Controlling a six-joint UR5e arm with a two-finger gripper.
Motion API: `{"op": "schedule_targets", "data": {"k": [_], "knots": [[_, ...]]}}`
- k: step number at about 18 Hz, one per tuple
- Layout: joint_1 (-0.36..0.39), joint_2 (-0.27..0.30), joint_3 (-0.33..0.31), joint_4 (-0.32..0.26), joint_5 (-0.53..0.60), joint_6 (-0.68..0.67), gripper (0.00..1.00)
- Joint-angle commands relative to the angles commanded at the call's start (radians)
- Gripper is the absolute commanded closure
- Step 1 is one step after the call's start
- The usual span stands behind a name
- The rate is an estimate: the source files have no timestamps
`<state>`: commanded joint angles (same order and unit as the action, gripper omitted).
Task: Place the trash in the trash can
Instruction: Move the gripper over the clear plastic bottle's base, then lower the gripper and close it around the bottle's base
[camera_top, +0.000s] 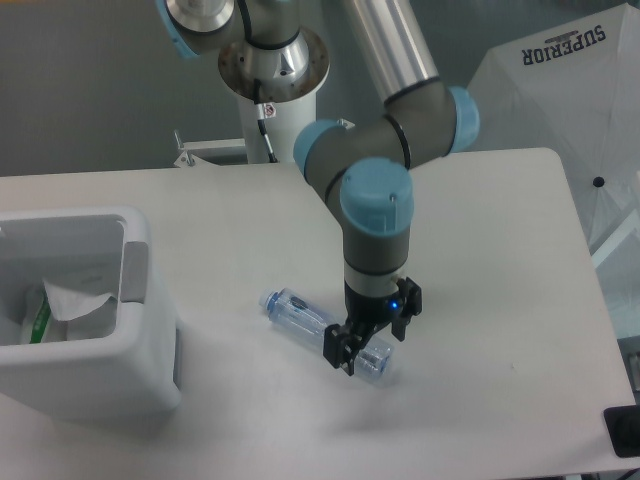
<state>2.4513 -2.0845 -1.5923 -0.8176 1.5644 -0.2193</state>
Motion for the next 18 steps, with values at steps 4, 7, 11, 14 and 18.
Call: {"op": "schedule_targets", "data": {"k": [4,7,11,14,18], "knots": [[-0.002,-0.046,0.011,0.000,0.051,-0.014,0.00],[-0.002,-0.066,0.017,-0.002,0.054,-0.031,0.00],[-0.003,-0.083,0.023,0.000,0.055,-0.034,0.00],[-0.003,-0.103,0.031,0.000,0.055,-0.034,0.00],[-0.003,-0.114,0.031,0.000,0.055,-0.034,0.00]]}}
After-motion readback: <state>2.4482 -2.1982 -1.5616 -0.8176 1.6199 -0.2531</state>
